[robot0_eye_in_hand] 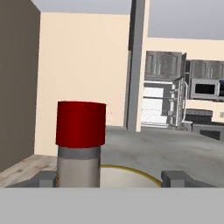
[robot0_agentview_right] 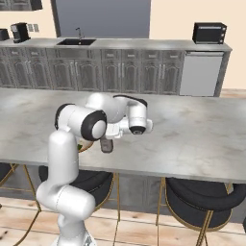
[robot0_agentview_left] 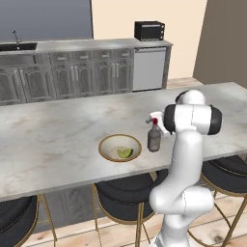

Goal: There is a bowl on the dining counter. Grab a lemon wedge from the fridge and place it in the bowl. Then get the liquor bottle and glass cup from the cabinet and place them next to the bowl.

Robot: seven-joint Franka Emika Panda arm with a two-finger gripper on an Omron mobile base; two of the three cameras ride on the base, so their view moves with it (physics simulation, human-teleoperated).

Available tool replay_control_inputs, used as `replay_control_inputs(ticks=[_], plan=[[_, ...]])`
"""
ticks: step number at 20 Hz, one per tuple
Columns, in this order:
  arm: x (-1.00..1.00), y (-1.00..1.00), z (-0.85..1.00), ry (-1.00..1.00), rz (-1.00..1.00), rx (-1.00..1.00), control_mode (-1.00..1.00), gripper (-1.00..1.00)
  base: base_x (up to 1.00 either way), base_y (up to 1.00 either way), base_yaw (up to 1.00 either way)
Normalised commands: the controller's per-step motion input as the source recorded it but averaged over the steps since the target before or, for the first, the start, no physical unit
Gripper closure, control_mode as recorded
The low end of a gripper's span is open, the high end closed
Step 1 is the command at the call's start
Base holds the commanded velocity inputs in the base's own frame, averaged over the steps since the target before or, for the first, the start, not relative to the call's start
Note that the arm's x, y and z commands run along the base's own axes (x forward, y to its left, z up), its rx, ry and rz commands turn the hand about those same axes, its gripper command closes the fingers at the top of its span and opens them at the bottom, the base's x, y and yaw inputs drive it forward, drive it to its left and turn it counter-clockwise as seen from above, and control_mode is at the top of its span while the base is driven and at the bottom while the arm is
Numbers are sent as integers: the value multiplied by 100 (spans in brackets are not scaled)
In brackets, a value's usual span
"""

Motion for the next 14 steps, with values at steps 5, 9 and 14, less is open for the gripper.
replay_control_inputs(ticks=[5, 9, 14], plan=[[6, -19, 8, 0, 0, 0, -100, -100, 0, 0, 0], [15, -27, 26, 0, 0, 0, -100, -100, 0, 0, 0], [-4, -14, 33, -6, 0, -2, -100, -100, 0, 0, 0]])
